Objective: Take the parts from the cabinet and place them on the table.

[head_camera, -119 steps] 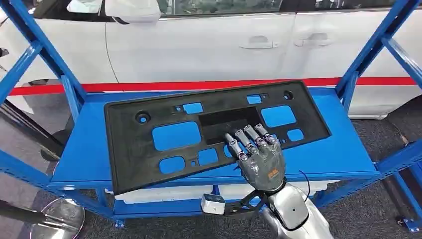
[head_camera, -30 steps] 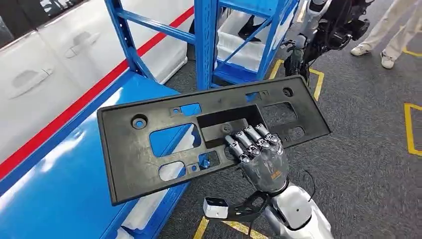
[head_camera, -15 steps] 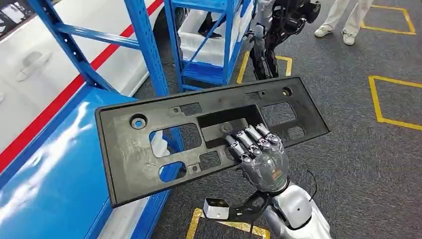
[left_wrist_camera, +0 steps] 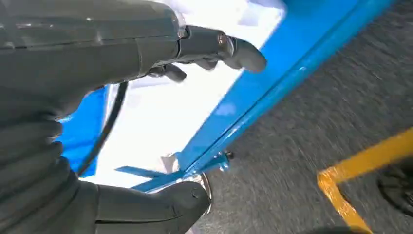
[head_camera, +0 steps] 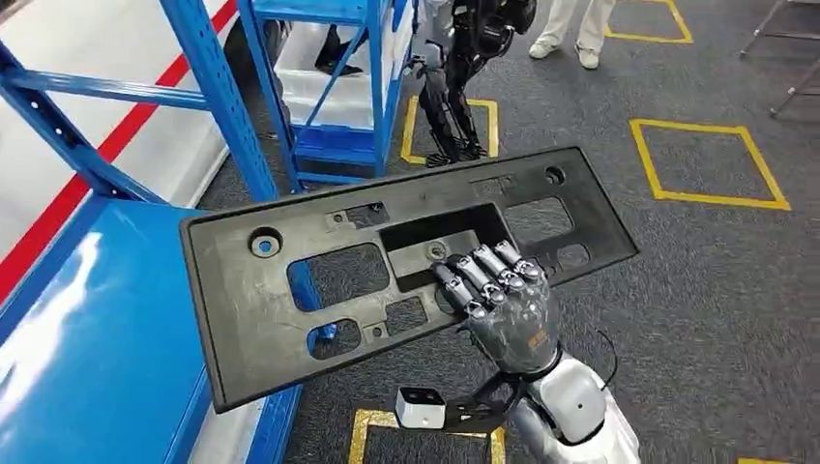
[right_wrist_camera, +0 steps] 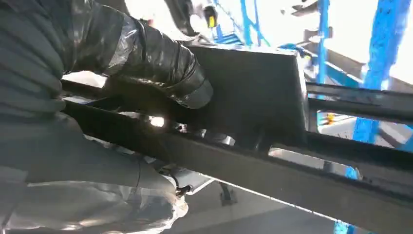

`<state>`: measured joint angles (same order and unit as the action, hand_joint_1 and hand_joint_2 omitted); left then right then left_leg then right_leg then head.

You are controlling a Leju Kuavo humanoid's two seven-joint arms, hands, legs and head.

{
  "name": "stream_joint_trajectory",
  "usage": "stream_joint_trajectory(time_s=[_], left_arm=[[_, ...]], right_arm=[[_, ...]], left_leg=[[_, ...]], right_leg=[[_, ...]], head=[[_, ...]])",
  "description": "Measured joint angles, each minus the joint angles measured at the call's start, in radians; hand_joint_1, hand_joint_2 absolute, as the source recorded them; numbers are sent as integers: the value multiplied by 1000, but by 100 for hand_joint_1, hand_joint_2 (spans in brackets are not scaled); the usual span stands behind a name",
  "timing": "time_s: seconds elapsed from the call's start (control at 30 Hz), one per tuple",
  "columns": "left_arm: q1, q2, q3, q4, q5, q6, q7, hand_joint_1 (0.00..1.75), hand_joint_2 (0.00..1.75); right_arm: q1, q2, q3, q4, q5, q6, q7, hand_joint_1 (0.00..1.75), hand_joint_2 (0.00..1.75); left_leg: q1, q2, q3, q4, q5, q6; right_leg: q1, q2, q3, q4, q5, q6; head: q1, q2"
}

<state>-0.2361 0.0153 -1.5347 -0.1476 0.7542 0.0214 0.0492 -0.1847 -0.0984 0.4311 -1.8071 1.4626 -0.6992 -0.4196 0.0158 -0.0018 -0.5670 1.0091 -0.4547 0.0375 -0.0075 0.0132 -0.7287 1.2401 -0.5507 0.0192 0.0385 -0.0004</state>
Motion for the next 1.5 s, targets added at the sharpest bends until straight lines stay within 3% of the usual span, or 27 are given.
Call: stream_joint_trajectory(time_s=[0.07, 0.1, 0.17, 0.2, 0.23, 0.37, 0.4, 0.47, 0.53, 0.57, 0.6, 0.67, 0.7, 0.73, 0.87, 0.9, 0.93, 0.97, 1.03, 1.1, 1.13, 1.2, 1.23, 1.37, 1.4, 1.43, 1.5], left_arm=[[3, 0, 0, 0, 0, 0, 0, 0, 175], [2, 0, 0, 0, 0, 0, 0, 0, 175], [0, 0, 0, 0, 0, 0, 0, 0, 175], [-1, 0, 0, 0, 0, 0, 0, 0, 175], [-2, 4, 0, 0, 0, 0, 0, 0, 175], [-7, 5, 0, 0, -2, 0, 2, 0, 175], [-9, 5, 0, 0, -3, -2, 2, 0, 175], [-8, 5, 0, 0, -3, -2, 2, 0, 175], [-3, 5, 0, 0, -4, -3, 2, 0, 175], [-2, 5, 0, 0, -4, -3, 3, 0, 175], [-1, 5, 0, 0, -6, -2, 3, 0, 175], [-2, 6, 0, 0, -9, -2, 6, 0, 175], [-2, 7, 0, 0, -10, -2, 7, 0, 175], [-1, 8, 0, 0, -10, -2, 8, 0, 175], [-8, 6, 0, 0, -14, -8, 17, 0, 175], [-11, 2, 0, 0, -14, -8, 18, 0, 175], [-13, 2, 0, 0, -16, -8, 19, 0, 175], [-12, 2, 0, 0, -16, -8, 20, 0, 175], [-9, 3, 0, 0, -18, -8, 22, 0, 175], [-9, 4, 0, 0, -18, -8, 24, 0, 175], [-9, 4, 0, 0, -18, -8, 24, 0, 175], [-11, 3, 0, 0, -18, -8, 24, 0, 175], [-12, 2, 0, 0, -18, -8, 24, 0, 175], [-13, 0, 0, 0, -17, -9, 24, 0, 175], [-15, 0, 0, 0, -16, -9, 24, 0, 175], [-16, 1, 0, 0, -16, -10, 25, 0, 175], [-12, 2, 0, 0, -16, -13, 27, 0, 175]], right_arm=[[4, 2, -7, 2, -2, 0, -4, 175, 175], [6, 2, -10, 3, -4, 0, -5, 175, 175], [6, 3, -14, 4, -5, 0, -13, 175, 175], [6, 4, -16, 4, -6, 0, -18, 175, 175], [5, 6, -18, 4, -8, 0, -21, 175, 175], [8, 16, -33, 5, -11, 0, -37, 175, 175], [9, 18, -35, 4, -11, 0, -40, 175, 175], [7, 27, -39, 4, -15, 0, -48, 175, 175], [9, 37, -41, 7, -22, 0, -65, 175, 175], [10, 40, -44, 9, -22, 0, -73, 175, 175], [12, 42, -47, 10, -22, 0, -78, 175, 175], [13, 49, -56, 10, -26, 0, -89, 175, 175], [13, 53, -61, 10, -26, 0, -92, 175, 175], [13, 56, -64, 10, -26, 0, -94, 175, 175], [18, 65, -80, 11, -33, 0, -126, 175, 175], [20, 68, -87, 11, -36, 0, -135, 175, 175], [19, 69, -94, 12, -41, 0, -141, 175, 175], [17, 72, -99, 13, -42, 0, -149, 175, 175], [19, 79, -108, 16, -44, 0, -162, 175, 175], [25, 82, -114, 21, -45, 0, -169, 175, 175], [26, 82, -117, 24, -45, 0, -172, 175, 175], [26, 86, -122, 24, -45, 0, -176, 175, 175], [24, 89, -124, 24, -45, 0, -176, 175, 175], [27, 98, -134, 24, -52, 0, -190, 175, 175], [28, 99, -137, 24, -57, 0, -200, 175, 175], [28, 104, -141, 24, -61, 0, -210, 175, 175], [27, 116, -145, 24, -68, 0, -227, 175, 175]], left_leg=[[0, 32, 0, 1, -2, 0], [0, 46, 0, 1, -4, -2], [0, 70, 6, 3, -10, -9], [0, 79, 9, 7, -15, -16], [-9, 86, 8, 12, -23, -26], [-3, 120, 22, 8, -29, -49], [4, 105, 18, 17, -41, -57], [6, 29, -24, 121, -109, -57], [6, 9, -107, 288, -177, -59], [6, 8, -132, 330, -178, -59], [6, 8, -135, 320, -154, -57], [7, -2, -81, 174, -55, -51], [9, -31, -41, 80, -8, -50], [14, -89, -26, 47, -21, -49], [4, -53, -22, 36, -10, -34], [15, -37, -20, 22, -2, -22], [11, -27, -17, 18, 0, -15], [8, -14, -17, 17, 1, -9], [1, 15, -19, 17, -1, -5], [-2, 43, -19, 17, -3, -5], [-2, 55, -18, 17, -4, -5], [-4, 76, -12, 17, -8, -8], [-6, 85, -8, 17, -11, -13], [-10, 126, 4, 12, -17, -32], [-12, 127, 7, 16, -25, -40], [-7, 87, 6, 34, -41, -44], [-4, 22, -49, 162, -117, -47]], right_leg=[[-9, -3, -55, 103, -24, 8], [-14, -6, -45, 78, 1, 12], [-22, -28, 45, -86, 85, 17], [-23, -66, 101, -181, 117, 18], [-8, -89, 112, -206, 103, 13], [0, -44, 107, -208, 106, -19], [-12, -33, 114, -216, 112, -30], [-10, -18, 115, -218, 113, -44], [-5, 9, 115, -217, 112, -48], [-3, 24, 115, -215, 112, -48], [-2, 38, 116, -214, 111, -48], [-3, 69, 117, -208, 109, -46], [-5, 82, 117, -203, 106, -42], [-4, 90, 112, -200, 104, -36], [-8, 131, 101, -208, 115, -7], [-8, 110, 99, -201, 110, -5], [-2, 52, 89, -178, 90, -5], [-3, 17, 60, -118, 52, -2], [-7, -3, -14, 38, -21, 3], [-7, -7, -39, 92, -23, 4], [-7, -10, -16, 48, 7, 3], [-2, -38, 87, -132, 87, -8], [10, -104, 130, -215, 88, -18], [21, -62, 125, -218, 93, -33], [7, -47, 138, -232, 102, -44], [6, -38, 143, -238, 104, -47], [2, -16, 143, -239, 106, -53]], head=[[0, 0], [0, 0], [0, 0], [0, 0], [0, 0], [0, 0], [0, 0], [0, 0], [0, 0], [0, 0], [0, 0], [0, 0], [0, 0], [0, 0], [0, 0], [0, 0], [1, 0], [0, 0], [0, 0], [0, 0], [0, 0], [0, 0], [0, 0], [0, 0], [0, 0], [0, 0], [0, 0]])
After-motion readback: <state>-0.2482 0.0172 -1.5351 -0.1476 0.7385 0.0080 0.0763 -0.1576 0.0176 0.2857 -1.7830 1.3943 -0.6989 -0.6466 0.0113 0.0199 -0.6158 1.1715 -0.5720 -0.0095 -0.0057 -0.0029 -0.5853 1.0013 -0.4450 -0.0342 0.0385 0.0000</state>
